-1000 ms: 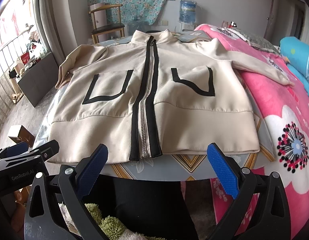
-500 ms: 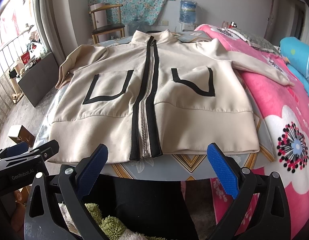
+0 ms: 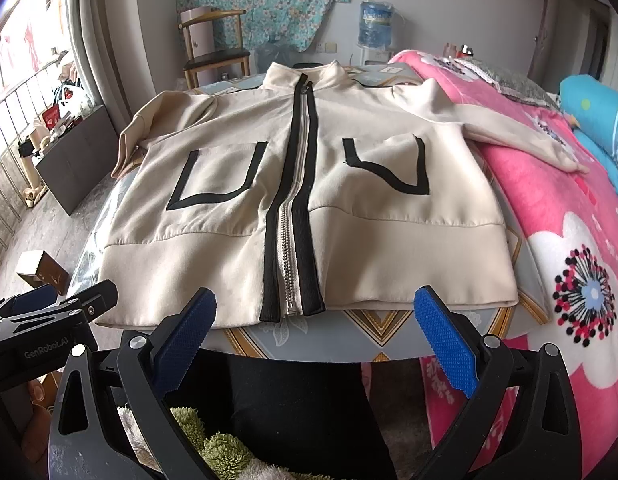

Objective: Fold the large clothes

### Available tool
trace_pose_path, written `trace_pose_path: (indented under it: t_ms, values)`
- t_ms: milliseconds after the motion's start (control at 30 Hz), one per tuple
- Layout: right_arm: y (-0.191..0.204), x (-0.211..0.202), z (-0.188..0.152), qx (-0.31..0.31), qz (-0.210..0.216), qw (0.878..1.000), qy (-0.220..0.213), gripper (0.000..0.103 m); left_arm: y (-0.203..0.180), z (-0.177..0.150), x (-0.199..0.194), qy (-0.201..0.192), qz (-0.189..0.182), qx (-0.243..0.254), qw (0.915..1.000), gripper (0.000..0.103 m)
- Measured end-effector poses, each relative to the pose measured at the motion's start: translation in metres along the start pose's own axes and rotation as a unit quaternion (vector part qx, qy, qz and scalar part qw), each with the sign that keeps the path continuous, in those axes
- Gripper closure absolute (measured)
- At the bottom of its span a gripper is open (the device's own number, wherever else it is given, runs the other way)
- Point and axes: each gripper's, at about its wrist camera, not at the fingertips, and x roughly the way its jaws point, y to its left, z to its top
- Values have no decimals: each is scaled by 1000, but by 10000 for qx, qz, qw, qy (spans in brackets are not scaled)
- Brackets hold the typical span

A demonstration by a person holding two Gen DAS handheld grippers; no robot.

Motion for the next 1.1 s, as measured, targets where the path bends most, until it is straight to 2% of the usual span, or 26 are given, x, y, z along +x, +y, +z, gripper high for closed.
trace_pose_path:
  t_ms: [433,700,833,1100]
  values:
    - [-2,-2,9,72,-100,9999,-52,7,3,7,3,-35,1,36,10000,5]
    - [-4,2,31,222,-330,9991,-175,7,7,34,12,-280,198,327,9989,5]
    - [3,8,48,94,-515,9984,-222,7,14,53,20,-401,209,418,9981,5]
    - [18,16,78,-361,-417,9965,-633,7,25,95,10,-1006,-450,685,9915,5]
